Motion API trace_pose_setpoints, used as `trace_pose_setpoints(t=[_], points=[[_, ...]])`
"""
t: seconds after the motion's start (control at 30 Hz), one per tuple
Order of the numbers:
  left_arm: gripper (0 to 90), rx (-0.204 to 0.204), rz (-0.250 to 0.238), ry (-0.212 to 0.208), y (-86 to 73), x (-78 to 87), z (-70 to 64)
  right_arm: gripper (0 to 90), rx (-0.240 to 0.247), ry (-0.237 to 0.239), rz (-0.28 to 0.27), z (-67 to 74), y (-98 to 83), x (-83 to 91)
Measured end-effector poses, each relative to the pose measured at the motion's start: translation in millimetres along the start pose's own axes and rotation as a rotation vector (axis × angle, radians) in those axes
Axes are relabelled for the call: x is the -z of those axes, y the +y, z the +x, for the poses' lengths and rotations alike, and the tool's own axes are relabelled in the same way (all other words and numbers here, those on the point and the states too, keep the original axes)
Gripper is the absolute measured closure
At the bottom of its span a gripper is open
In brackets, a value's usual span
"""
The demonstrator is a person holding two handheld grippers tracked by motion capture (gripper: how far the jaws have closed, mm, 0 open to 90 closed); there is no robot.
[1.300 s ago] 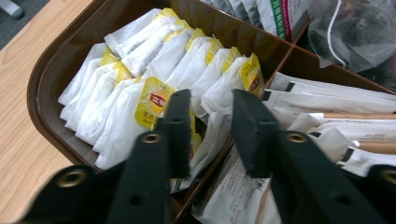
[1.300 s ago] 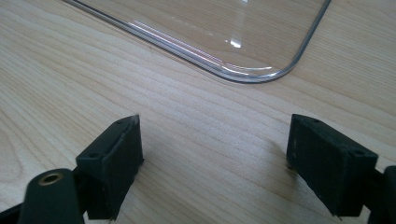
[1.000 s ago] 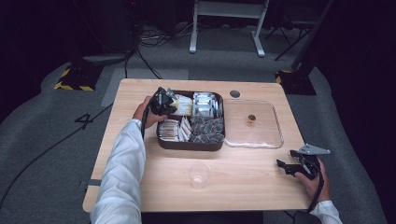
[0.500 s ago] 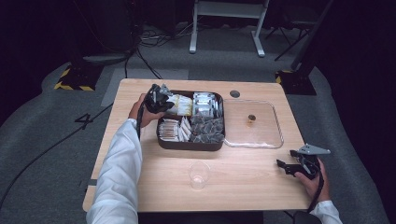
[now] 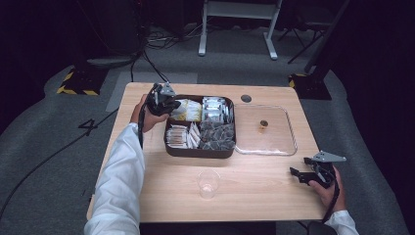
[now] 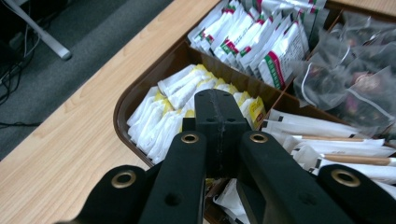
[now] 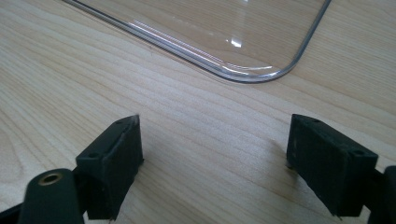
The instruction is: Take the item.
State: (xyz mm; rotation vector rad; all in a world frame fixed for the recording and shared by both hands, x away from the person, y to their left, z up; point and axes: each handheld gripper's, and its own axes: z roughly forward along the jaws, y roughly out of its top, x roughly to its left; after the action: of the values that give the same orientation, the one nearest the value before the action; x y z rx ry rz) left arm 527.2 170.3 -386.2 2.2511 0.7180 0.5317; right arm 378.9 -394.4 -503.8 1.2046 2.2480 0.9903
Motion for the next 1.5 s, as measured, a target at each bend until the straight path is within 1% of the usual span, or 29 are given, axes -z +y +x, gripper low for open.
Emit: trace_pose_setpoints(t=[0.07, 0.1, 0.13, 0.2, 0.3, 0.4, 0.43, 0.53, 0.63, 0.73, 0.77, 0.87, 0.9, 0.97, 1.0, 1.1, 1.3, 1.4, 1.47, 1.5], points=[[90.0, 0.005, -0.014, -0.004, 0.6, 3.8, -1.1, 18.6, 0.000, 0.000, 0.000, 0.0, 0.0, 0.0], [90.0, -0.002, -0.023, 0.002, 1.6, 7.7, -2.5, 18.6, 0.000, 0.000, 0.000, 0.0, 0.0, 0.0], [90.0, -0.002, -0.023, 0.002, 1.6, 7.7, -2.5, 18.6, 0.000, 0.000, 0.000, 0.0, 0.0, 0.0], [90.0, -0.006, -0.037, 0.002, 2.7, 12.9, -3.9, 18.6, 0.000, 0.000, 0.000, 0.0, 0.0, 0.0], [90.0, -0.006, -0.045, 0.004, 3.6, 16.5, -4.9, 18.6, 0.000, 0.000, 0.000, 0.0, 0.0, 0.0], [90.0, -0.004, -0.074, -0.005, 5.3, 24.3, -7.0, 18.6, 0.000, 0.000, 0.000, 0.0, 0.0, 0.0], [90.0, -0.004, -0.074, -0.005, 5.3, 24.3, -7.0, 18.6, 0.000, 0.000, 0.000, 0.0, 0.0, 0.0], [90.0, -0.005, -0.093, 0.001, 6.4, 31.9, -8.2, 18.6, 0.000, 0.000, 0.000, 0.0, 0.0, 0.0], [90.0, -0.007, -0.107, -0.002, 6.8, 37.5, -10.0, 18.6, -0.001, 0.000, 0.000, 0.0, 0.0, 0.0], [90.0, -0.017, -0.105, -0.001, 6.8, 42.3, -11.6, 18.6, 0.000, 0.000, 0.000, 0.0, 0.0, 0.0], [90.0, -0.011, -0.119, -0.005, 6.0, 45.9, -12.4, 18.6, 0.000, 0.000, 0.000, 0.0, 0.0, 0.0], [90.0, -0.004, -0.132, 0.000, 5.1, 49.5, -13.1, 18.6, -0.001, 0.000, 0.000, -0.1, 0.0, 0.0], [90.0, 0.009, -0.145, -0.008, 4.2, 52.5, -14.1, 18.5, 0.000, 0.000, 0.000, 0.0, 0.0, 0.0], [90.0, 0.009, -0.151, -0.013, 3.9, 54.6, -15.2, 18.6, 0.000, 0.000, 0.000, 0.0, 0.0, 0.0], [90.0, 0.002, -0.156, -0.019, 3.7, 57.4, -17.7, 18.6, 0.000, 0.000, 0.000, -0.1, 0.0, 0.0], [90.0, -0.007, -0.162, -0.019, 3.9, 60.3, -20.8, 18.5, -0.001, 0.000, 0.000, -0.1, 0.0, 0.0], [90.0, -0.031, -0.178, -0.026, 5.1, 69.3, -34.1, 18.5, -0.001, 0.000, 0.000, 0.0, 0.0, 0.0], [90.0, -0.043, -0.195, -0.044, 5.1, 75.4, -42.1, 18.5, -0.001, 0.000, 0.000, -0.1, 0.0, 0.0], [90.0, -0.047, -0.200, -0.056, 5.1, 78.2, -46.5, 18.5, -0.001, 0.000, 0.000, -0.1, 0.0, 0.0], [90.0, -0.055, -0.200, -0.057, 5.0, 80.1, -48.7, 18.5, -0.001, 0.000, 0.000, 0.0, 0.0, 0.0]])
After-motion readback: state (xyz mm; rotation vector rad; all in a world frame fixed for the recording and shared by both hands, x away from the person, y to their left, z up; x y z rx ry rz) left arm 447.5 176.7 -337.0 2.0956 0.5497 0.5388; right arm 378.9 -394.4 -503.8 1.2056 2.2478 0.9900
